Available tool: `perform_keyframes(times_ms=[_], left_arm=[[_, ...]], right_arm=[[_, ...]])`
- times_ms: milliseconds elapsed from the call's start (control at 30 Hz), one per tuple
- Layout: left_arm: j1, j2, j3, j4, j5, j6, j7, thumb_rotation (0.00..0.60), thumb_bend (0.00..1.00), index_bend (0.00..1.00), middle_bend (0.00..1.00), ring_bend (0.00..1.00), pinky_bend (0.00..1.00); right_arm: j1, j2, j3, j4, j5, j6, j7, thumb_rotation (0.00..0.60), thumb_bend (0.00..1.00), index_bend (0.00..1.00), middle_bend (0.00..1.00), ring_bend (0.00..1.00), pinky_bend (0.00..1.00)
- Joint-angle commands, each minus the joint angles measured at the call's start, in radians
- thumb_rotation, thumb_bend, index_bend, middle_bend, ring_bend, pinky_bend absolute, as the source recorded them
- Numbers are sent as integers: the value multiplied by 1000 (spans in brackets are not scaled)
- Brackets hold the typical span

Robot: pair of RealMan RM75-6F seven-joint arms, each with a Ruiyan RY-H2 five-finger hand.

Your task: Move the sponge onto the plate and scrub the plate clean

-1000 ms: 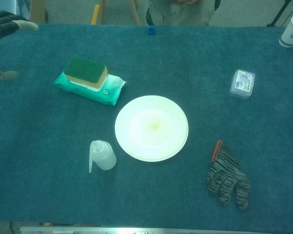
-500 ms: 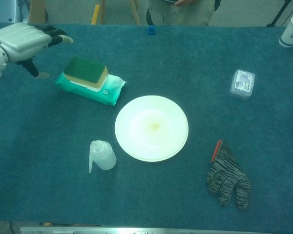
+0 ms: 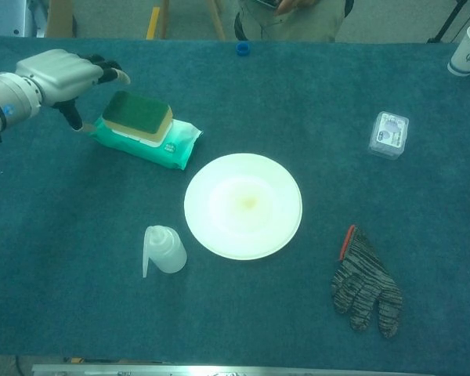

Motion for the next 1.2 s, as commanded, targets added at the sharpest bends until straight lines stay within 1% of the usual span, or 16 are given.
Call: perform_keyframes(times_ms=[33,200,433,700,900,1033,1200], left_arm=[[-12,-15,2,12,-17,2,-8,600,215,151,68,17,124],[-31,-32,9,24,-34,7,-11,600,214,183,89,29,124],[-54,-50,22,25,-67,27,5,600,218,270,131,47,124],[-58,-51,33,10,-66,50,-14,600,218,323,151,54,124],[-55,0,27,-77,-51,72,-40,600,220,327,153,55,124],[-61,39,37,-163,-55,84,-25,600,220,327,150,55,124],[-75,60,52,-264,-76,97,4,600,220,324,149,55,124]], right_arm=[[-1,0,1,4,2,1,4,600,71,190,274,163,280],[-5,2,2,12,8,3,13,600,71,190,275,163,280],[-10,3,5,25,13,11,30,600,71,190,275,163,280],[-15,0,10,40,10,27,50,600,71,190,274,163,280],[-8,-6,10,49,8,17,57,600,71,190,274,163,280],[2,-17,12,61,6,5,63,600,71,190,274,163,280],[16,-28,11,73,1,-14,68,600,70,190,274,163,280]])
